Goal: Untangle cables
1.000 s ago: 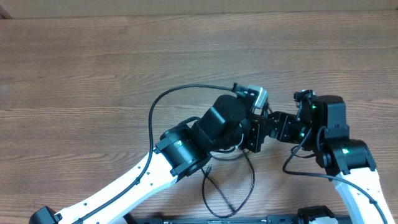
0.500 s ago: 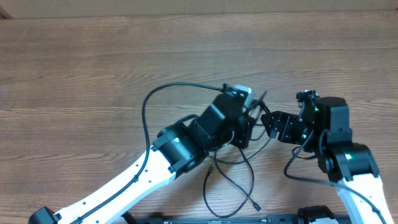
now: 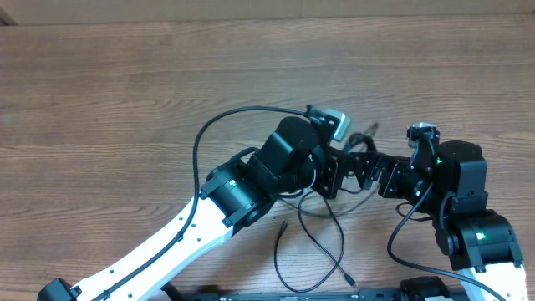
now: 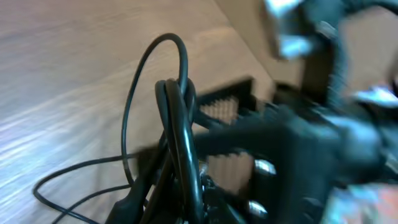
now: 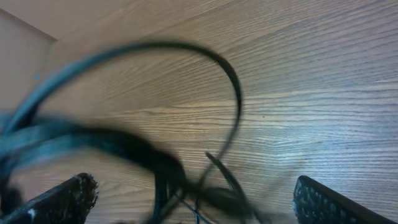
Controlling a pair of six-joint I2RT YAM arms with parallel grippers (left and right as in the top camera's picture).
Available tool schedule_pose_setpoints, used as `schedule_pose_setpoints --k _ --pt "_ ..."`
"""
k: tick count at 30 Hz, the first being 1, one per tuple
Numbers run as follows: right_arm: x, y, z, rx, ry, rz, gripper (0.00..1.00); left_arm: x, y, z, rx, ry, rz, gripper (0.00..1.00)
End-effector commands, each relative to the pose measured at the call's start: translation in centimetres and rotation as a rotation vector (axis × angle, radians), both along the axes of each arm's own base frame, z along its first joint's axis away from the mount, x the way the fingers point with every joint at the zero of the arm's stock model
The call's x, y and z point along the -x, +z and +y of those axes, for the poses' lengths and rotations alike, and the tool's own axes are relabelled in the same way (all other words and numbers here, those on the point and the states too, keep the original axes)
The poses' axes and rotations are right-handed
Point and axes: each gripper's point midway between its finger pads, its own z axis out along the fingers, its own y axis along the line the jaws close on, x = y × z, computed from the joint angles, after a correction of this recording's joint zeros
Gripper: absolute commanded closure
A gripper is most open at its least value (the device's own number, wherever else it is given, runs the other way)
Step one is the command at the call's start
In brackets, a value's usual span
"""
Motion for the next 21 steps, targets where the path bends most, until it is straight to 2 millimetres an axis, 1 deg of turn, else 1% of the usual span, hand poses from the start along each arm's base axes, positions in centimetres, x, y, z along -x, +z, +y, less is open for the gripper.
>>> schedule_pose_setpoints --k 1,3,5,6,8,11,12,15,16,18,21 --pt "-0.3 0.0 -0.9 0.036 -0.041 -0.006 0.0 3.3 2.2 -1.1 0.08 -0.223 -0.036 0.96" --pt "-0.4 -0.5 -1.4 0.057 -0.071 0.014 0.0 3.6 2.3 -1.2 0.089 -0.24 -0.035 0.96" --pt "-0.5 -1.4 -2.5 0.075 -0.147 0.058 0.0 3.6 2.6 -1.0 0.092 -0.243 -0.051 0.96" --pt "-0.5 -2.2 -3.5 0.097 -0.209 0.098 0.0 3.7 3.2 -0.8 0.098 -0.251 -0.082 0.96" --pt "-0.5 -3.1 -4.3 0.125 -0.255 0.133 0.0 4.1 4.3 -0.4 0.112 -0.259 -0.128 0.96" --pt "-0.6 -3.9 -4.5 0.143 -0.263 0.166 0.0 3.7 5.9 0.7 0.114 -0.2 -0.186 0.96" --pt "-0.8 -4.3 -4.5 0.145 -0.264 0.182 0.0 3.2 6.7 1.7 0.102 -0.141 -0.224 0.96" --pt "-0.9 -4.8 -4.5 0.149 -0.263 0.202 0.0 2.5 7.8 3.6 0.082 -0.053 -0.273 0.96" --pt "-0.9 -5.0 -4.5 0.151 -0.263 0.208 0.0 2.2 8.4 4.5 0.081 -0.019 -0.289 0.96" --pt "-0.9 -5.1 -4.5 0.152 -0.263 0.213 0.0 2.2 9.4 5.8 0.09 0.014 -0.31 0.96" --pt "-1.0 -5.1 -4.5 0.151 -0.263 0.211 0.0 1.9 11.1 8.3 0.111 0.071 -0.34 0.96"
